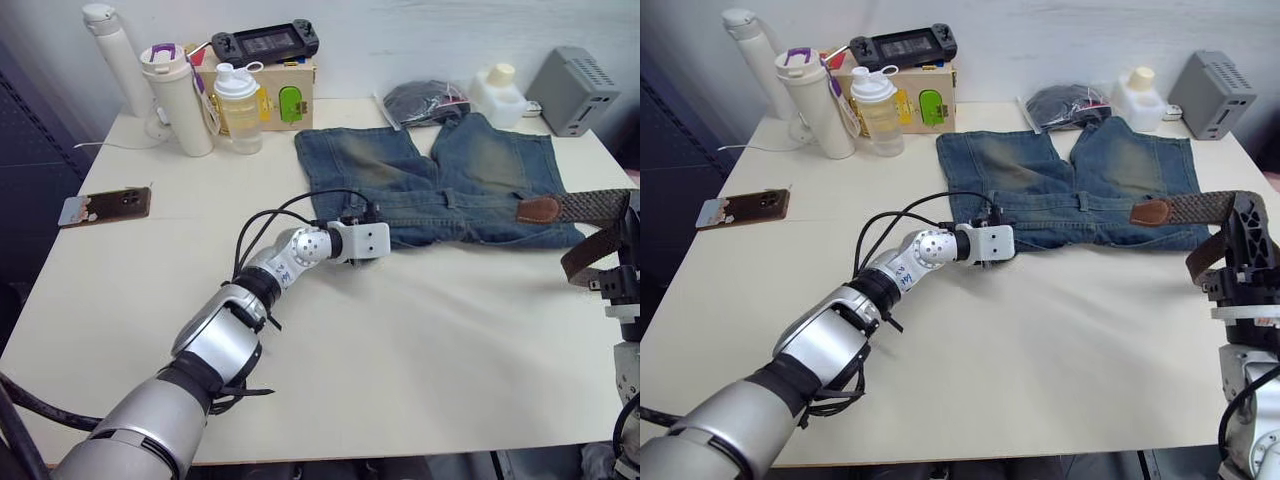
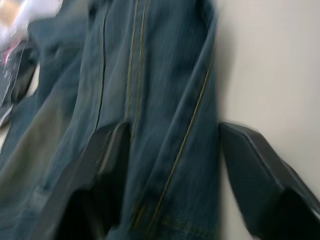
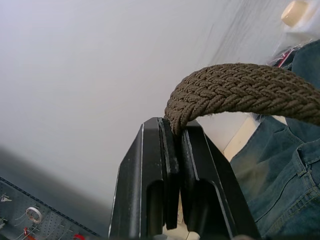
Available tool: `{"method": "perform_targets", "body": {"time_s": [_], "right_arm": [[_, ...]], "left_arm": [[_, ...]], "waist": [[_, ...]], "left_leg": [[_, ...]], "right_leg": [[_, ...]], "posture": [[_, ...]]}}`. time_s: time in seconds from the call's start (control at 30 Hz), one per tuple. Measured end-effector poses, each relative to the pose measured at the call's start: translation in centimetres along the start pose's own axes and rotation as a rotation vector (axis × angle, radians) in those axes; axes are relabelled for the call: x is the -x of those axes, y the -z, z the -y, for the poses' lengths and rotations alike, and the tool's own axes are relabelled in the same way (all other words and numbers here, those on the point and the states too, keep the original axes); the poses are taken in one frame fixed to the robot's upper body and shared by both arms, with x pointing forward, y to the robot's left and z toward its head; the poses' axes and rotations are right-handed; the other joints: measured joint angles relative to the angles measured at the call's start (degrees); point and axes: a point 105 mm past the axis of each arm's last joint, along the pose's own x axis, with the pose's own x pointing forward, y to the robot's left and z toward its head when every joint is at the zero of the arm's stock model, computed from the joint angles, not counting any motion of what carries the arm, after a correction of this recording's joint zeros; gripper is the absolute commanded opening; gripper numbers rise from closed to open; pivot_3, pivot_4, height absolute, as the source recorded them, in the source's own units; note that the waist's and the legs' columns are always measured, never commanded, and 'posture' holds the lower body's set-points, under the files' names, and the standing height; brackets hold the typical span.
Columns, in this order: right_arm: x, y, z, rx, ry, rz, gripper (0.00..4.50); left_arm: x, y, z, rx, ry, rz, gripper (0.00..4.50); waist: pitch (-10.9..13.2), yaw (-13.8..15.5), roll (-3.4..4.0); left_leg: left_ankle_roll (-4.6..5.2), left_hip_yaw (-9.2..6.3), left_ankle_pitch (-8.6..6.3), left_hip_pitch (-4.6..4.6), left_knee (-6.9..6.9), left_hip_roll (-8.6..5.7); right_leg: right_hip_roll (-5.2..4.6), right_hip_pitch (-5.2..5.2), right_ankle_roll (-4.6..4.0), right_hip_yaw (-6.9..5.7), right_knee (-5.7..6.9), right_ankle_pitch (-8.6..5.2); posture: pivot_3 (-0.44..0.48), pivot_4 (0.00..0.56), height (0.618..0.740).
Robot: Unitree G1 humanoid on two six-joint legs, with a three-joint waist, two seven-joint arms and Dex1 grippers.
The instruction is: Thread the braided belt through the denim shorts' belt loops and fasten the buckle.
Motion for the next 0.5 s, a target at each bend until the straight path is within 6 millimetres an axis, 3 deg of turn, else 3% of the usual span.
{"method": "perform_targets", "body": {"time_s": [0.1, 0.33, 0.5], "right_arm": [[0.0, 0.2, 0.1, -0.008, 0.0, 0.003, 0.0], [-0.3, 0.8, 0.2, -0.013, -0.004, -0.011, 0.0], [-0.8, 1.7, 0.3, 0.006, 0.01, -0.044, 0.0]], "left_arm": [[0.0, -0.1, -0.5, -0.072, -0.036, -0.006, 0.12], [0.5, 0.5, -0.7, -0.072, -0.067, 0.002, 0.05], [6.2, 4.4, -1.3, 0.076, -0.084, 0.04, 0.05]], "waist": [[0.0, 0.1, -0.03], [-0.1, -0.2, -0.02], [-0.1, -2.8, -0.01]], "left_leg": [[-0.01, 0.05, -0.01, 0.03, 0.01, 0.01], [-0.12, 0.14, -0.08, 0.12, 0.02, 0.07], [-0.35, 0.72, -0.2, -0.05, -0.13, 0.4]], "right_leg": [[-0.07, 0.0, 0.05, 0.07, -0.04, 0.03], [-0.12, -0.02, 0.04, 0.23, -0.23, 0.05], [0.11, -0.8, -0.16, 0.22, 0.28, -0.03]], "posture": [[0.0, 0.15, 0.687], [0.0, 0.15, 0.687], [0.0, 0.15, 0.687]]}}
